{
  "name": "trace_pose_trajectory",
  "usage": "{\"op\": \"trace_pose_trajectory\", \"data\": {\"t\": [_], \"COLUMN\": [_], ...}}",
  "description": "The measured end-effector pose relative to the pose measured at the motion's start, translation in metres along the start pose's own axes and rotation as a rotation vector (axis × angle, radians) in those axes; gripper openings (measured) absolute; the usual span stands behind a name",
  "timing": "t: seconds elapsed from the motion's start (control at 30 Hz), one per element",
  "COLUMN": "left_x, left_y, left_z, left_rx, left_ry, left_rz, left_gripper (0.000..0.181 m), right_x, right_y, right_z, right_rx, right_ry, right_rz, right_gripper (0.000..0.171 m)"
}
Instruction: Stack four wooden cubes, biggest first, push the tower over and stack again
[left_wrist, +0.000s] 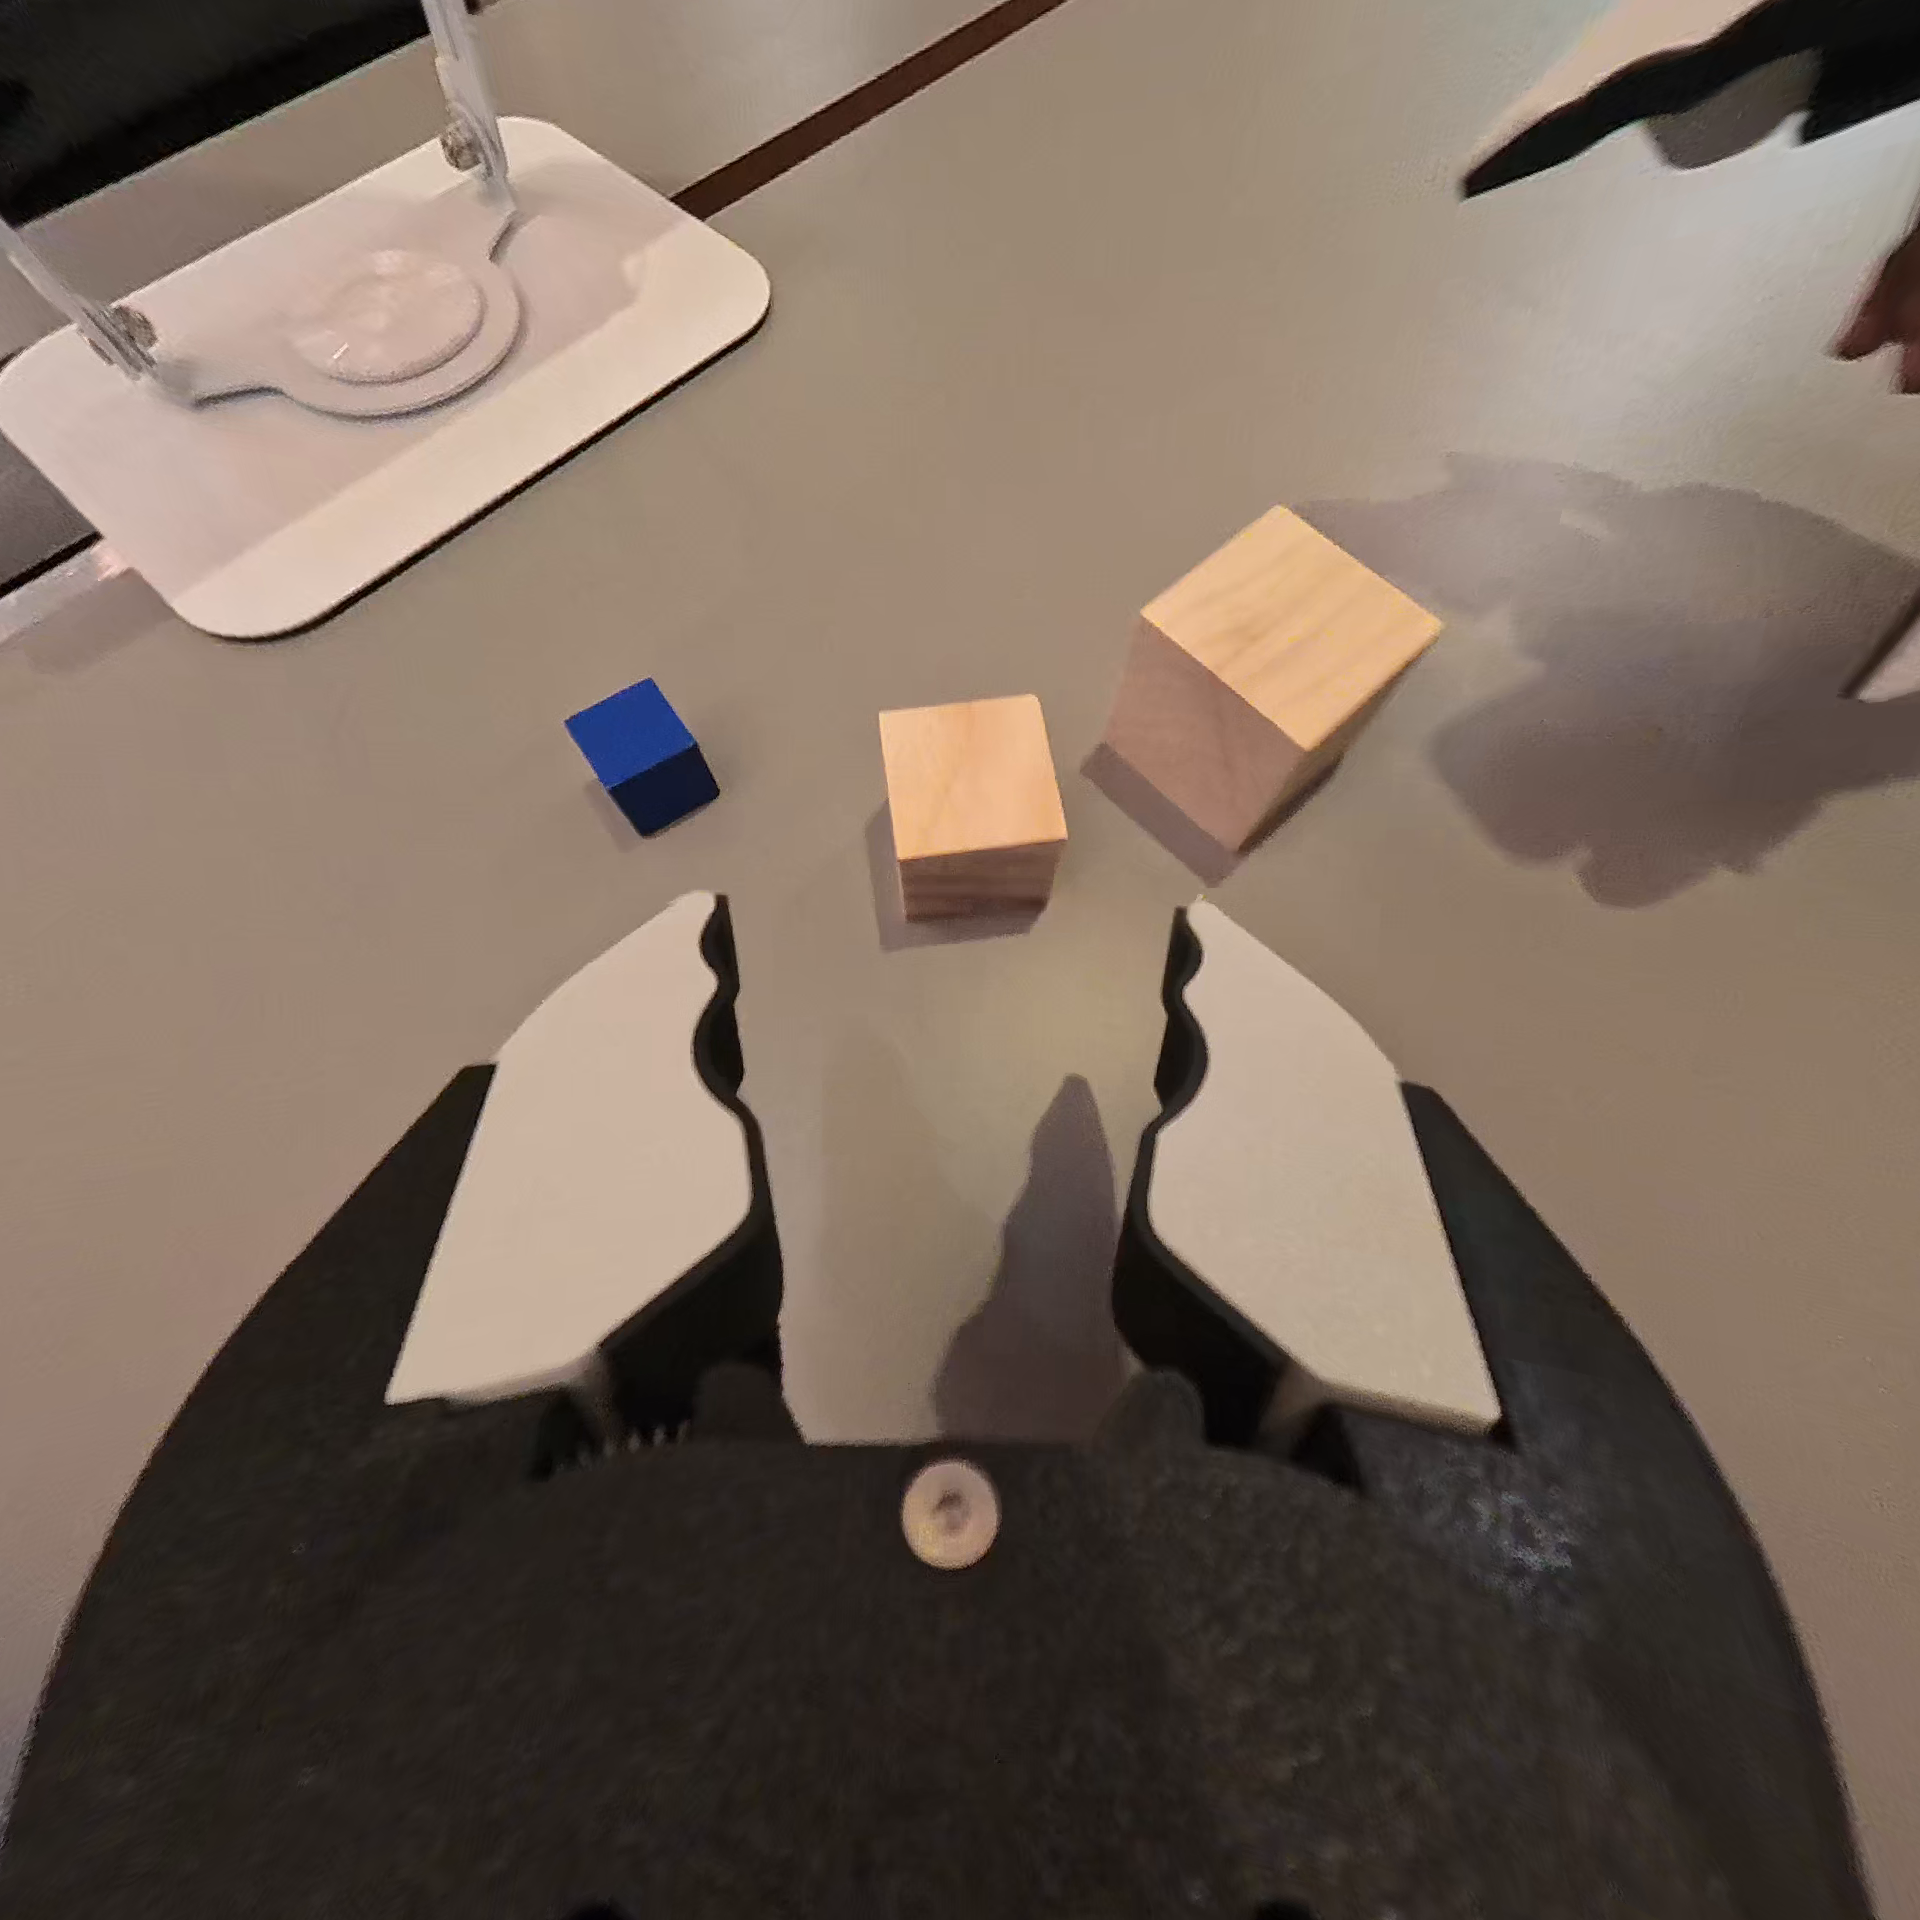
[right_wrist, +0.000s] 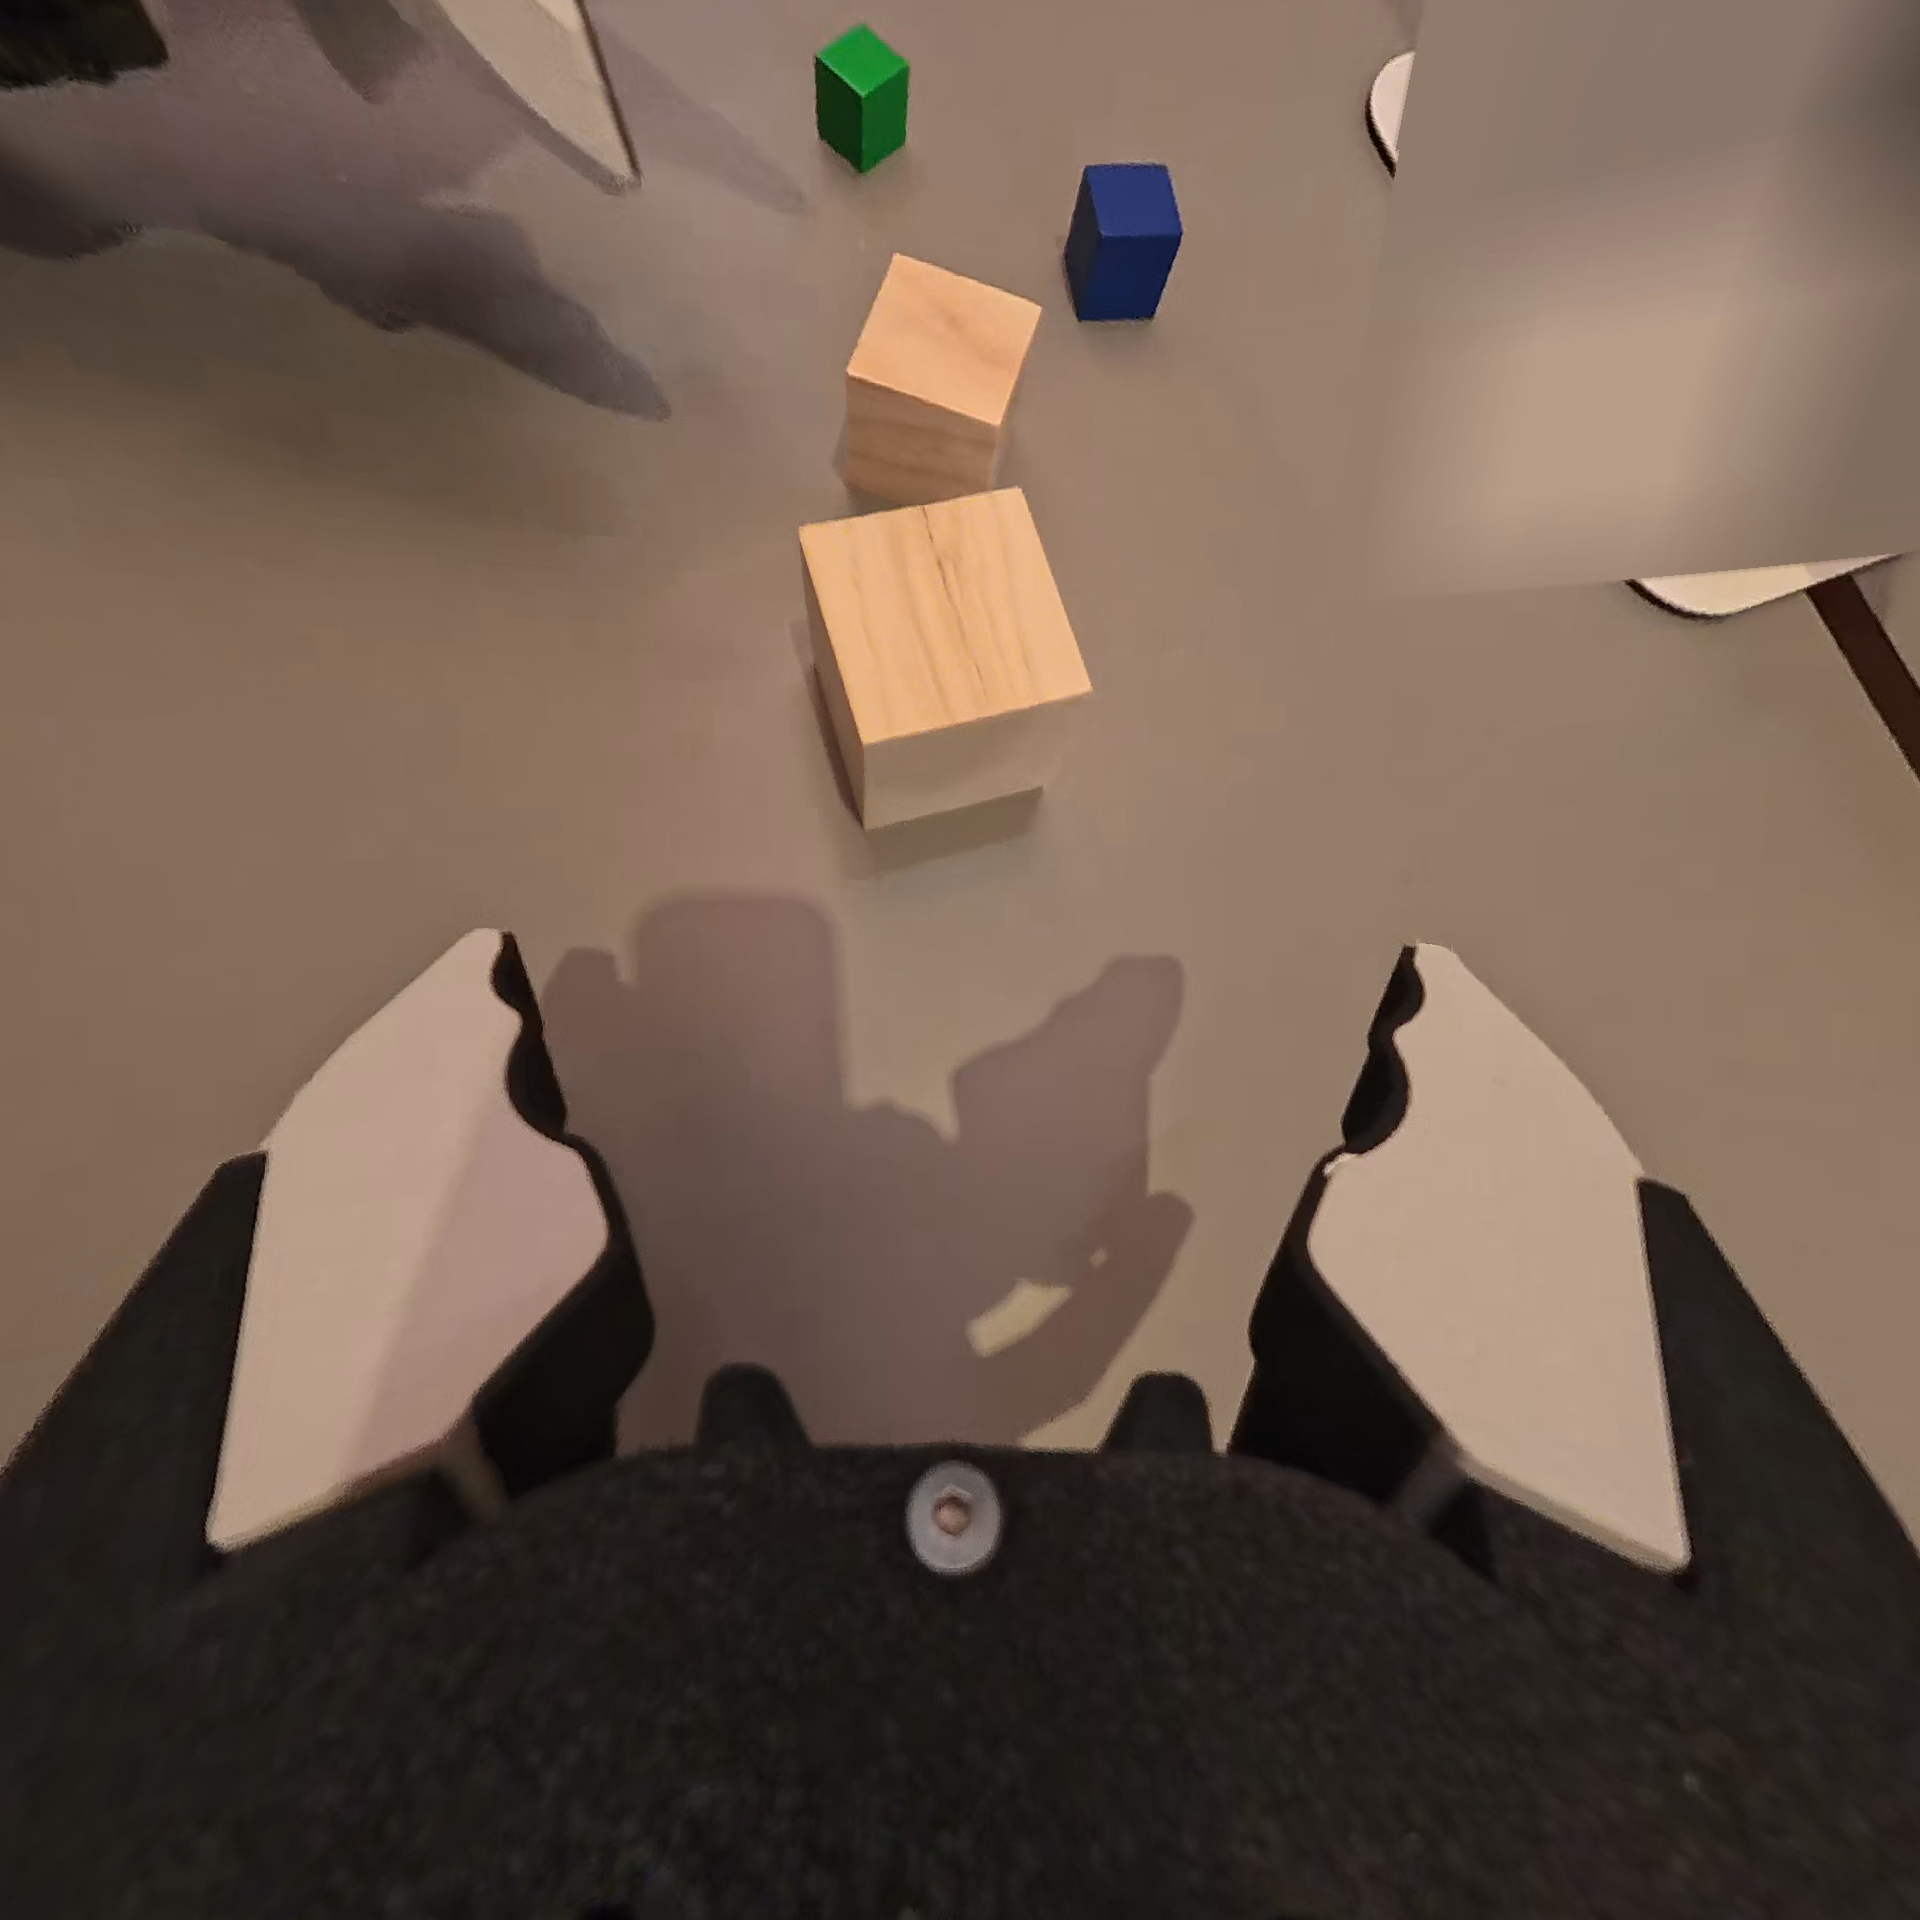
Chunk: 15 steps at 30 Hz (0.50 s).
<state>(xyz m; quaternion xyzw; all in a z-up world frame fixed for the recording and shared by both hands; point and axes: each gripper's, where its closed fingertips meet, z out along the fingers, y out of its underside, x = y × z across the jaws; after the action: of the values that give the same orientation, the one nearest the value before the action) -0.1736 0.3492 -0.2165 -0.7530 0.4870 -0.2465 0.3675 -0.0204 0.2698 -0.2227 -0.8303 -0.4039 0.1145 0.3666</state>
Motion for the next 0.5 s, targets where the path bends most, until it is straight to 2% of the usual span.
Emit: {"op": "trace_pose_trajectory", "data": {"t": [0.2, 0.4, 0.5], "left_x": [-0.006, -0.011, -0.007], "left_y": [0.006, 0.004, 0.0], "left_z": [0.038, 0.043, 0.044], "left_rx": [-0.022, 0.046, 0.081], "left_ry": [-0.067, -0.123, -0.142], "left_rz": [-0.074, -0.151, -0.147], "left_gripper": [0.082, 0.091, 0.09], "right_x": [0.001, 0.002, 0.002], "right_y": [0.013, 0.02, 0.02], "right_z": [-0.008, -0.012, -0.012], "right_rx": [0.009, 0.029, 0.052], "right_ry": [0.017, 0.034, 0.038], "right_rz": [0.039, 0.066, 0.088], "right_gripper": [0.144, 0.143, 0.141]}}
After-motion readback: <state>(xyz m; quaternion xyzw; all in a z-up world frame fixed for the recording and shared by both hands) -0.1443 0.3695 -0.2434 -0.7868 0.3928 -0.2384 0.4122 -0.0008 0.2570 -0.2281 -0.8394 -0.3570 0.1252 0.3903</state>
